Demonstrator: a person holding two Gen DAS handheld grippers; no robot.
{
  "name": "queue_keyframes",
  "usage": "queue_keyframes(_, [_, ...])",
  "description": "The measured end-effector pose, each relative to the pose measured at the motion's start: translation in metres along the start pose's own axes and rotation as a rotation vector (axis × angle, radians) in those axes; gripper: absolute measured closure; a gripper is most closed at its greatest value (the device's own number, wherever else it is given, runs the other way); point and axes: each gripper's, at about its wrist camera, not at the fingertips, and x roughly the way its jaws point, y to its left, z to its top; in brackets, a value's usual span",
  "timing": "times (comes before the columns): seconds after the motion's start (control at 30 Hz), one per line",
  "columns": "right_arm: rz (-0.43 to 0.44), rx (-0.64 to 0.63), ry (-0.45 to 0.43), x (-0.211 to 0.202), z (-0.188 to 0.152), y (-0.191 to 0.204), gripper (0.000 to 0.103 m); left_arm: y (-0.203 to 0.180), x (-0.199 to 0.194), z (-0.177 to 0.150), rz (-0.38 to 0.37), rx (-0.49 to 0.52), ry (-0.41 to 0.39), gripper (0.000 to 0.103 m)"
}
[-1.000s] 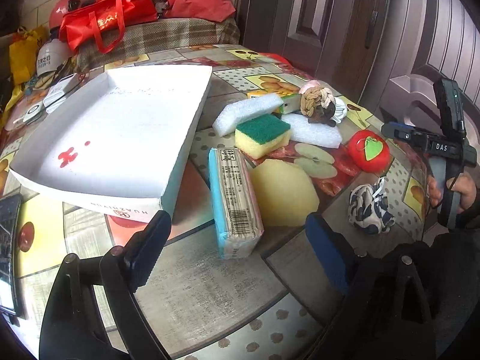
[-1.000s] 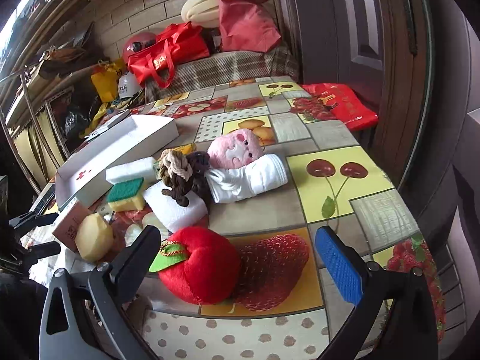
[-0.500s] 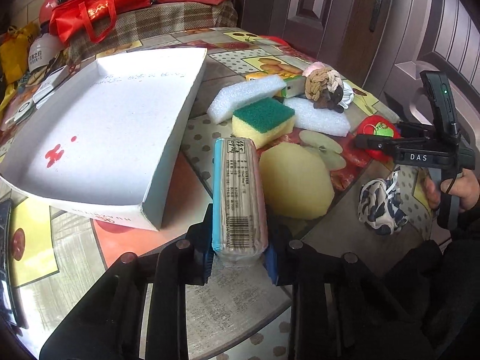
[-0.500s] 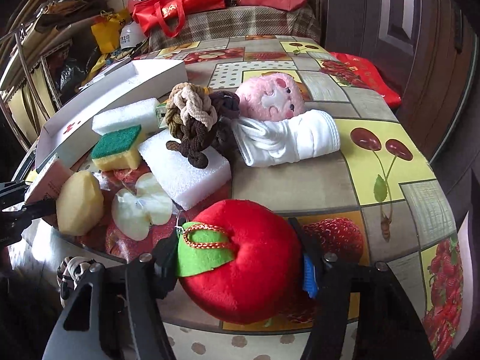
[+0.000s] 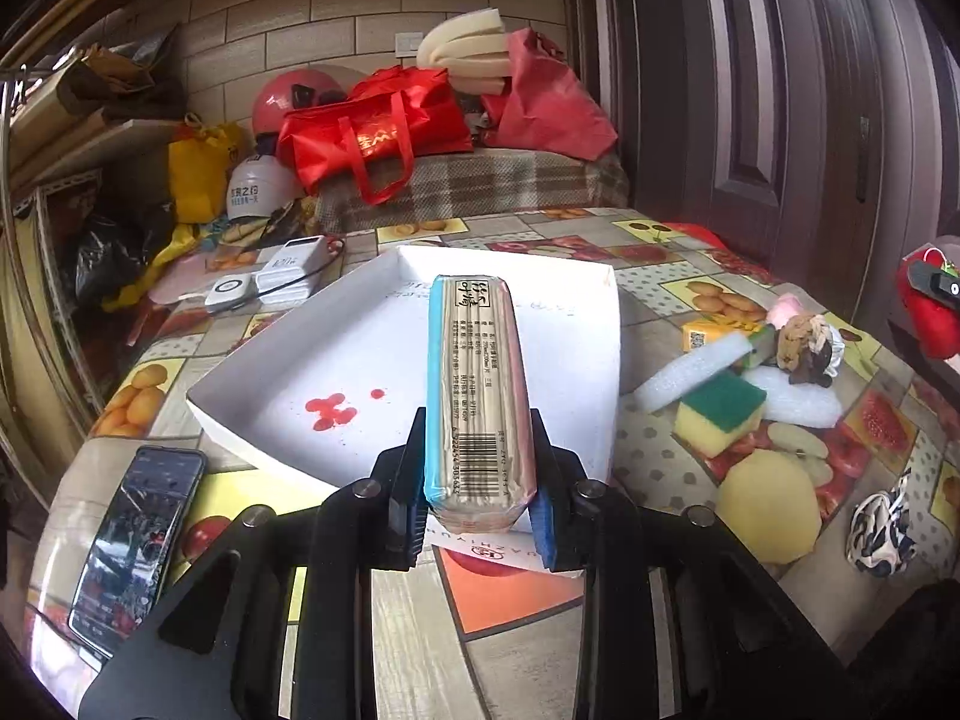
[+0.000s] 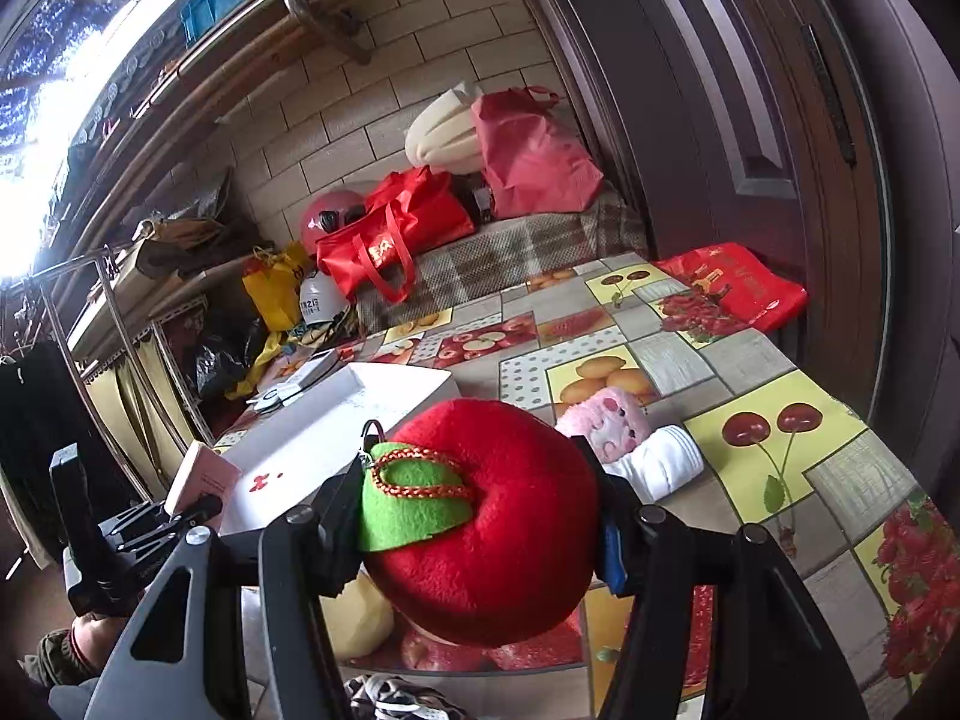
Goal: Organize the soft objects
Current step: 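Grasp the pink-and-blue wrapped bar with left tool while right tool grasps red plush apple, then lower the wrapped bar into the white box with left tool while right tool releases apple there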
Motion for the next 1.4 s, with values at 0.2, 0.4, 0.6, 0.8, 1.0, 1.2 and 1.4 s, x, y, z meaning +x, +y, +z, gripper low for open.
queue_keyframes(0.2, [0.070,-0.042,0.024,0.038,-0.014,0.049,0.043,0.019,0.016,0.006,0.078,-0.017,-0.023,0.076])
queue_keyframes(0.4, [0.083,-0.095,0.088,0.070,-0.028,0.082,0.043,0.029,0.029,0.013,0.106,-0.038,-0.045,0.076])
queue_keyframes(0.6, [0.068,-0.128,0.116,0.089,-0.037,0.101,0.044,0.039,0.044,0.022,0.133,-0.069,-0.058,0.076])
queue_keyframes(0.8, [0.064,-0.139,0.119,0.101,-0.036,0.111,0.044,0.047,0.059,0.032,0.147,-0.086,-0.065,0.076])
queue_keyframes(1.0, [0.087,-0.133,0.103,0.114,-0.015,0.128,0.044,0.053,0.078,0.044,0.150,-0.118,-0.038,0.076])
queue_keyframes(1.2, [0.088,-0.109,0.175,0.151,0.006,0.143,0.043,0.066,0.091,0.051,0.100,-0.192,0.042,0.076])
queue_keyframes(1.4, [0.075,-0.087,0.336,0.196,-0.005,0.151,0.043,0.058,0.101,0.045,0.062,-0.154,0.090,0.076])
